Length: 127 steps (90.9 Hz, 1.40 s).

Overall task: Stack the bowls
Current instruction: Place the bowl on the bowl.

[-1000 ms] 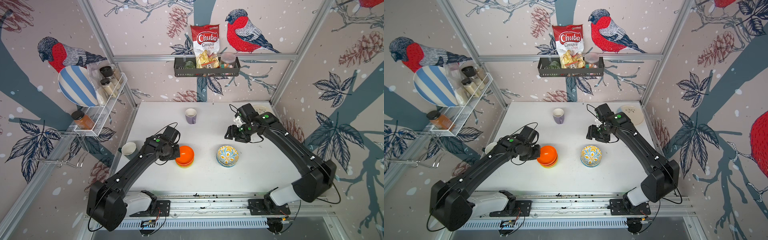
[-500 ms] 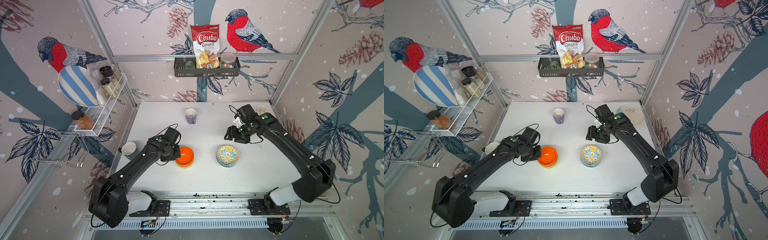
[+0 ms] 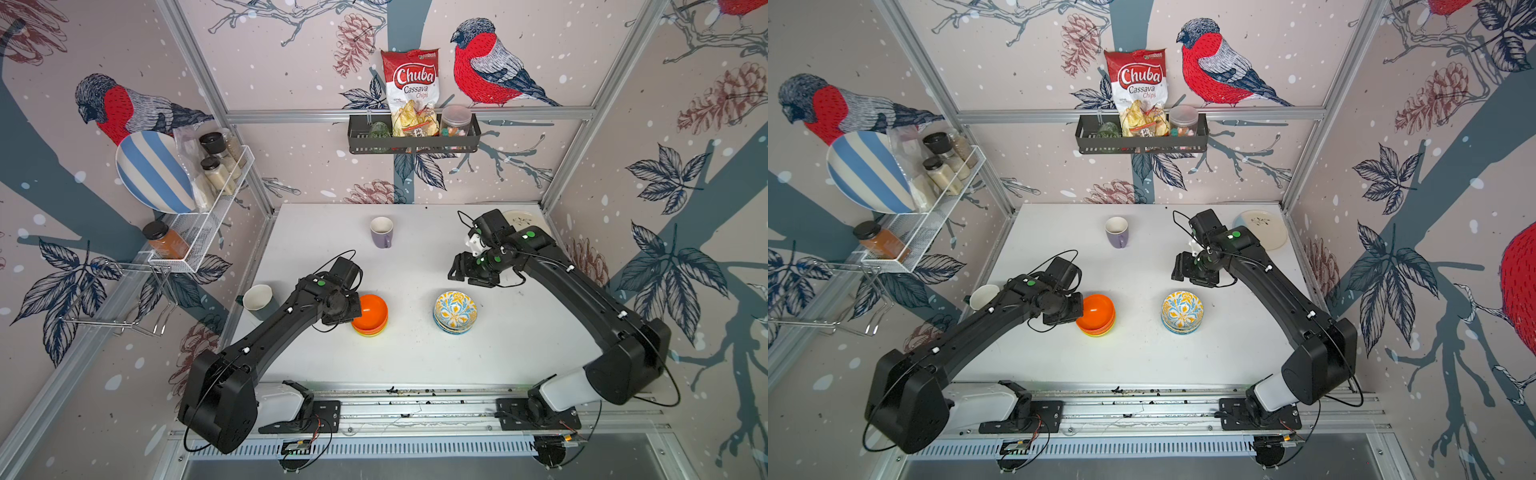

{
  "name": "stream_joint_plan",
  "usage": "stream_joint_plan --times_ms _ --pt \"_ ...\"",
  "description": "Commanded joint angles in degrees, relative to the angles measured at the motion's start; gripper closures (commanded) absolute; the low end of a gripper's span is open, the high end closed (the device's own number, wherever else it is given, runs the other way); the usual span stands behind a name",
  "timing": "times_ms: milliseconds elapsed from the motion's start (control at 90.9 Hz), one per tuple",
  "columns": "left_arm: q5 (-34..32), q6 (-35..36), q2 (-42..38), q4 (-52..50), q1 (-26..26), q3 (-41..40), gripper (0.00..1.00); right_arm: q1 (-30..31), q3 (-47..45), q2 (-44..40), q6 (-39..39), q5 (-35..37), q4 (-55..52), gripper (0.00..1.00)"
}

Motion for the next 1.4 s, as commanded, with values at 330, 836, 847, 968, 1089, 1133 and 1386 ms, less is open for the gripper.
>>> stream_joint_plan --times_ms 330,836,847,968,1089,1133,1386 --pt "-0.1 -0.2 -0.5 1.7 0.2 -0.3 1.00 0.0 0.2 0.2 -1.3 -0.5 0.4 0.35" --pt "0.8 0.2 -0.6 1.7 0.2 -0.1 0.85 0.0 0.0 0.4 -1.4 -0.2 -0.2 0.35" --pt "0.9 0.2 -0.6 1.7 0.2 -0.2 0.85 0.0 0.1 0.4 -1.4 -0.1 -0.2 0.35" --pt "1.4 0.3 -0.1 2.0 0.2 -0.1 0.85 0.0 0.2 0.4 -1.4 -0.2 -0.1 0.35" --pt "1.8 0.4 0.4 2.2 0.2 -0.2 0.85 0.0 0.1 0.4 -1.5 -0.2 -0.2 0.35" --pt "1.9 0.5 0.6 2.2 0.2 -0.2 0.86 0.0 0.1 0.3 -1.5 -0.2 -0.2 0.35" --pt "2.3 0.5 0.7 2.4 0.2 -0.3 0.87 0.1 0.0 0.6 -1.5 -0.4 -0.1 0.35"
